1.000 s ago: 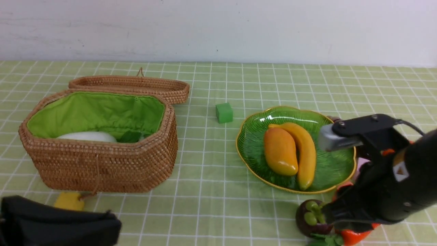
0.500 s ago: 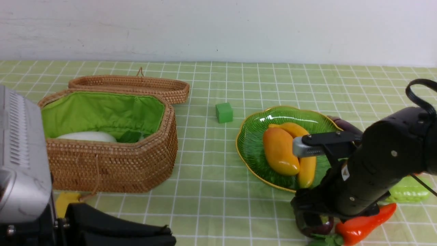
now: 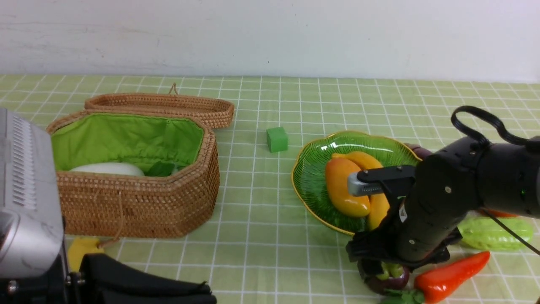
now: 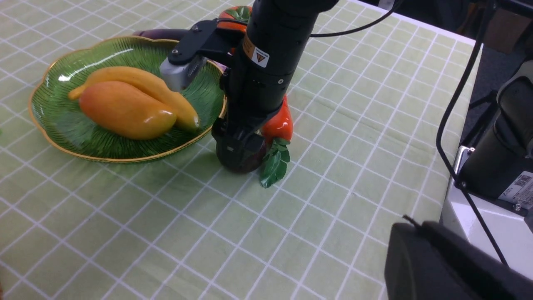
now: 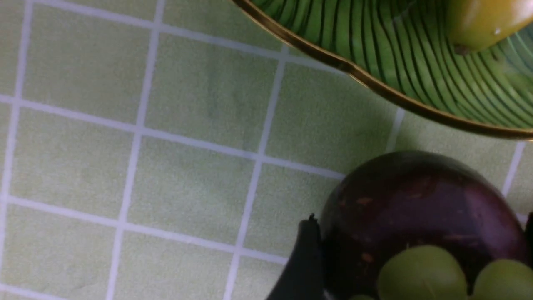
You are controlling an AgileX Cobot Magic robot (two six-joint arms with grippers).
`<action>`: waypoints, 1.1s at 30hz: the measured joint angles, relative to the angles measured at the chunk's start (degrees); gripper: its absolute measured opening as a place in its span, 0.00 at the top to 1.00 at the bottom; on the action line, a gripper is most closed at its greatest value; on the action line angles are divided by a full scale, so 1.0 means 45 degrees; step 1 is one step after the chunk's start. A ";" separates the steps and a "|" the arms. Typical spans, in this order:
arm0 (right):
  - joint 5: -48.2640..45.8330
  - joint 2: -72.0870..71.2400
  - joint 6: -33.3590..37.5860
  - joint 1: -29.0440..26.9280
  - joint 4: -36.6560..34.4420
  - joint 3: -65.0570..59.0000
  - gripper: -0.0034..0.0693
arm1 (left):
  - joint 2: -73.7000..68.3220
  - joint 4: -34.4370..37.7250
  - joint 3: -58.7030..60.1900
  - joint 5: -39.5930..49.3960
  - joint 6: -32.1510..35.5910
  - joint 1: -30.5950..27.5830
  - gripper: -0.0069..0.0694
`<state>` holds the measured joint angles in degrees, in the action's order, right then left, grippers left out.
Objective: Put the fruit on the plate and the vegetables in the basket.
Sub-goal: Use the right arm to grab a mangosteen and put it into the right plate
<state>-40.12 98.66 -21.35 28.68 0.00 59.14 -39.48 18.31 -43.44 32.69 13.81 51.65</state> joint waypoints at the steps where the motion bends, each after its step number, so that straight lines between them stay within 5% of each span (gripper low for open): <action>1: 0.0010 0.0068 0.0000 0.0000 0.0000 0.0016 0.11 | 0.0000 0.0000 0.0000 0.0013 0.0000 0.0000 0.93; 15: -0.0040 0.0146 0.0233 0.0000 -0.0236 0.0114 0.17 | 0.0000 0.0000 0.0000 0.0023 0.0000 0.0000 0.93; 26: -0.1703 -0.2058 0.3014 0.0000 -0.3558 0.0079 0.17 | 0.0000 0.0000 0.0000 -0.0258 0.0000 0.0000 0.93; 33: 0.0278 -0.2169 0.3540 -0.1352 -0.2708 0.1412 0.17 | 0.0000 0.0000 0.0000 -0.0562 0.0024 0.0000 0.93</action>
<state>-38.87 88.90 -5.42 22.60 -12.18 65.50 -39.48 18.31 -43.44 30.16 13.92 51.65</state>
